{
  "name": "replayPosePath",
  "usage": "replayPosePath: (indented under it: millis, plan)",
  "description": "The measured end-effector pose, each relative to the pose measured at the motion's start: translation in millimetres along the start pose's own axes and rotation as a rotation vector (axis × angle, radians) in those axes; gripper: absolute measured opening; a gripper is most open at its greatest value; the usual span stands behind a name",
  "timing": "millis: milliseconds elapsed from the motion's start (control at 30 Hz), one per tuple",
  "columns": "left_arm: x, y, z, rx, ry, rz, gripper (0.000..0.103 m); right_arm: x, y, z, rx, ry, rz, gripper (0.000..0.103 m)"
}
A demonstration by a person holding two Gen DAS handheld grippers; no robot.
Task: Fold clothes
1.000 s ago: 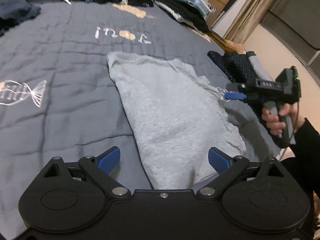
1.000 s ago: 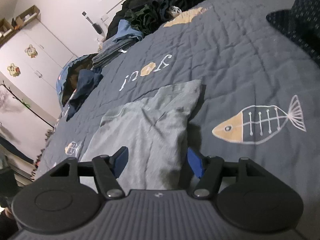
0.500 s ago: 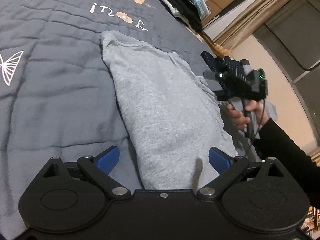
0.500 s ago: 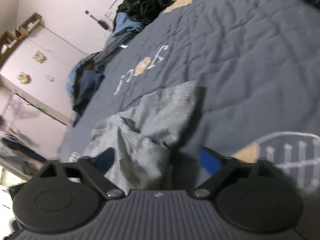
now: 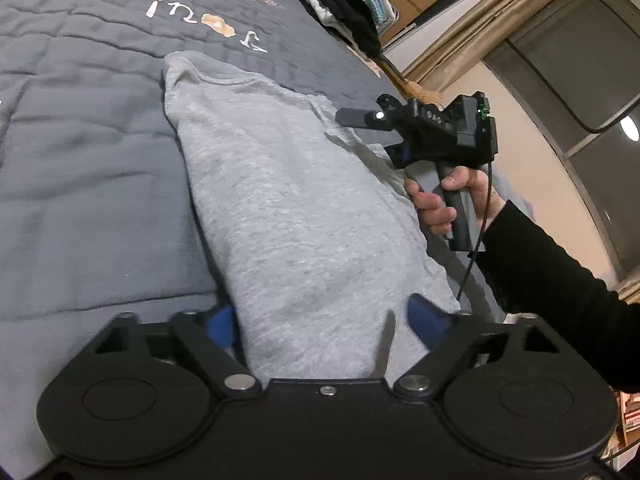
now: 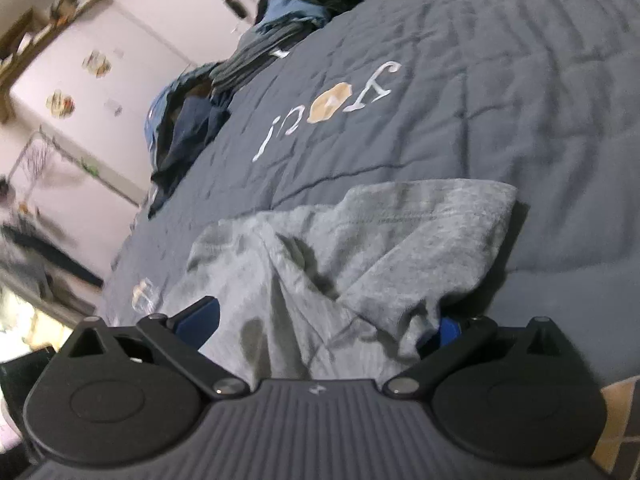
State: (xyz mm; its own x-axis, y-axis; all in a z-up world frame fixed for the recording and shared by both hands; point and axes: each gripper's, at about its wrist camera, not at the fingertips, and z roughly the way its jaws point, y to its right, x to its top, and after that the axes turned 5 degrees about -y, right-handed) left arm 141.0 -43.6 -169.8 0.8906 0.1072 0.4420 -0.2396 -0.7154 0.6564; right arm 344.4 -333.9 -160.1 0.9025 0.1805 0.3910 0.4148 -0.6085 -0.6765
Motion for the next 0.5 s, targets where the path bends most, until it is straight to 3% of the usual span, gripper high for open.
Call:
replayPosePath:
  millis: [33, 67, 100, 133, 200, 233, 333, 367, 433, 500]
  plan:
    - [-0.1, -1.2, 0.1, 0.002, -0.001, -0.005, 0.046, 0.4, 1.5, -1.8, 0.012, 0.001, 0.014, 0.088]
    - [-0.1, -2.4, 0.5, 0.001, -0.002, -0.011, 0.038, 0.7, 2.9, -3.1, 0.023, -0.005, 0.026, 0.051]
    - [-0.1, -3.6, 0.8, 0.0, -0.004, -0.018, 0.033, 1.5, 5.2, -1.5, 0.025, -0.029, 0.05, 0.028]
    - [-0.1, -4.9, 1.2, -0.002, -0.006, -0.024, 0.033, 1.6, 5.7, 1.1, 0.017, -0.045, 0.065, 0.016]
    - [-0.1, -4.1, 6.0, 0.022, -0.024, -0.007, 0.037, 0.7, 2.5, 4.2, -0.005, -0.06, 0.06, 0.016]
    - [0.0, -5.6, 9.4, 0.023, -0.039, -0.026, 0.044, 0.3, -0.2, 3.4, -0.009, -0.059, 0.046, 0.016]
    - [-0.8, -2.0, 17.6, 0.04, -0.049, -0.019, 0.046, 0.8, -4.9, -1.0, -0.024, -0.039, 0.037, 0.014]
    - [-0.6, -0.7, 18.7, 0.042, -0.043, -0.018, 0.043, 1.7, -6.9, -2.3, -0.028, -0.031, 0.032, 0.014]
    - [-0.2, 1.6, 20.7, 0.044, -0.031, -0.019, 0.022, 4.4, -12.0, -8.6, -0.017, 0.003, 0.037, 0.013]
    - [1.6, 2.0, 17.9, 0.016, -0.013, -0.035, 0.018, 7.5, -18.5, -21.1, 0.007, 0.036, 0.04, 0.013]
